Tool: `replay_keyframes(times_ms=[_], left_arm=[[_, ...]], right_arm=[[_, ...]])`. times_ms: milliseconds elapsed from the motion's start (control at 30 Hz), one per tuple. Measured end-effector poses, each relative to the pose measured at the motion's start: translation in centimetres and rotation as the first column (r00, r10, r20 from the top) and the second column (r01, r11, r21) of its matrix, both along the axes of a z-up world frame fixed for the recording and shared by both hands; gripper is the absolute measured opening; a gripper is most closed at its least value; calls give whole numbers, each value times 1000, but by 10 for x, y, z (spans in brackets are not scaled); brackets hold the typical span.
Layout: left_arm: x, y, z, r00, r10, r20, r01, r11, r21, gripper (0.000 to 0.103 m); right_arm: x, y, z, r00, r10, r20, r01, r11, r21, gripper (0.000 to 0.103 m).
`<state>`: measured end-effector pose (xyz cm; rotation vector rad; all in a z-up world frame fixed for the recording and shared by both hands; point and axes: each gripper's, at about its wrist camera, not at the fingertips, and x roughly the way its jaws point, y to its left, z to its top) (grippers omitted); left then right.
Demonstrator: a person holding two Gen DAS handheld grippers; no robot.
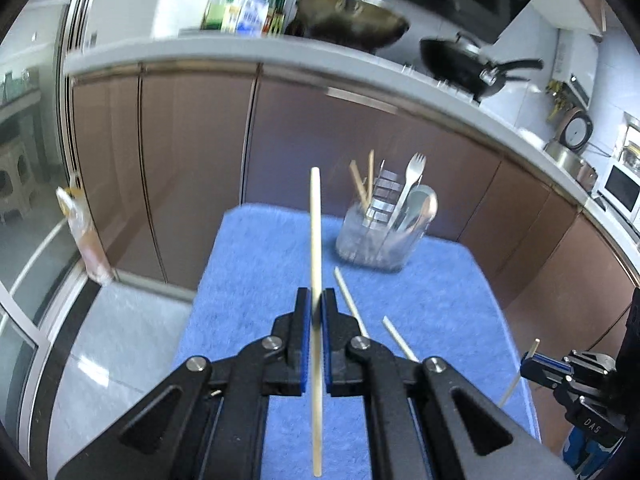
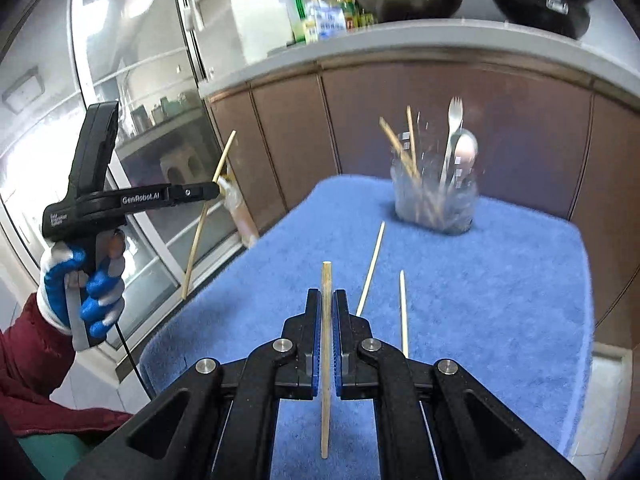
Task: Organize utensils
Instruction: 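Carry both chopsticks over the holder and release them inside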
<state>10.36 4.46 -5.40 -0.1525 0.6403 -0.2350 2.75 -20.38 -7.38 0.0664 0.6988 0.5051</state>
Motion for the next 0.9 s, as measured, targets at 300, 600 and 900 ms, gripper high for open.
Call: replay_keyframes(times_ms=[300, 600, 900], left_arm=[[20, -24, 64, 981, 18, 195, -10, 999, -42, 4], [104, -64, 105, 940, 27, 341, 38, 982, -183, 4], [207, -112, 71, 916, 82, 392, 7, 975, -221, 5]], right_arm=[[30, -8, 57, 981, -42, 188, 36, 999, 33, 5], [115, -15, 113, 936, -73, 343, 51, 996, 75, 5], [210, -29, 102, 900, -129, 417, 95, 990, 101, 5]])
